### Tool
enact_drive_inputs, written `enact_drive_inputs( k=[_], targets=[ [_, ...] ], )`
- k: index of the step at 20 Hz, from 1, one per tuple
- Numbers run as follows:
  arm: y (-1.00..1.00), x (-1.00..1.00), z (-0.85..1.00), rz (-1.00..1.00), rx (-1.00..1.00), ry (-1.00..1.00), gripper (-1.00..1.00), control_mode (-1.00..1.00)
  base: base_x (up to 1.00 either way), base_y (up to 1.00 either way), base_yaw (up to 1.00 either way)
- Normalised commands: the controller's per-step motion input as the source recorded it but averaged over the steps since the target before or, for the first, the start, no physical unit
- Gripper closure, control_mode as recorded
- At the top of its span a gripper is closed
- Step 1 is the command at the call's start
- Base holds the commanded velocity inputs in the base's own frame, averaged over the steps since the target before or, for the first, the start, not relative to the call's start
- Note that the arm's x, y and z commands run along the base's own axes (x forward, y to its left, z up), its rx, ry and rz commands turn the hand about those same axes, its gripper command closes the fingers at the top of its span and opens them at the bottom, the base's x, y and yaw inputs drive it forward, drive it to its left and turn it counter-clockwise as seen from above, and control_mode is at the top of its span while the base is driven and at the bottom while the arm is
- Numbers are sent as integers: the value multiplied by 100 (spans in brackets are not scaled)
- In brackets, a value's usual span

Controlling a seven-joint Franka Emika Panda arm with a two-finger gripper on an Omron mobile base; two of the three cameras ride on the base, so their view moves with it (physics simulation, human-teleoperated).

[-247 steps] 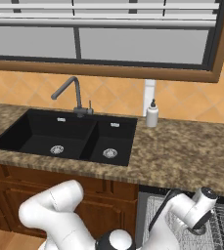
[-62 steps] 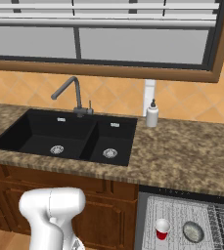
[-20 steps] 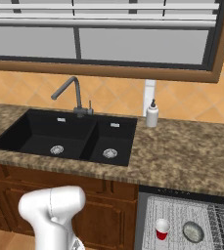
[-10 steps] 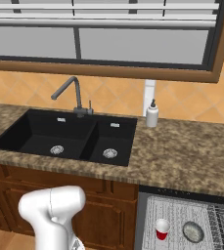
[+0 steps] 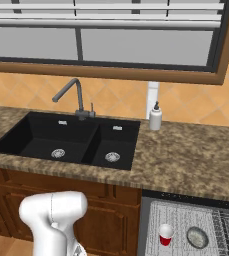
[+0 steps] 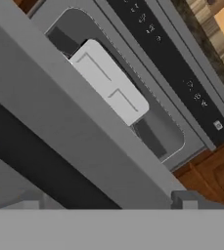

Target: Pick up the cup and bowl from the counter, place them in the dishwasher, and close the dishwasher door.

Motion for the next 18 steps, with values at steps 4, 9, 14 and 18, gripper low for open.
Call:
enact_drive_inputs(
  k=[4, 9, 14, 18],
  targets=[
    [28, 60, -1, -2, 0, -31, -100, -100, 0, 0, 0],
    [34, 56, 0, -3, -1, -22, -100, -100, 0, 0, 0],
    [11, 65, 3, 0, -16, 5, -100, -100, 0, 0, 0],
    [0, 82, 4, 9, -9, 4, -100, -100, 0, 0, 0]
  ],
)
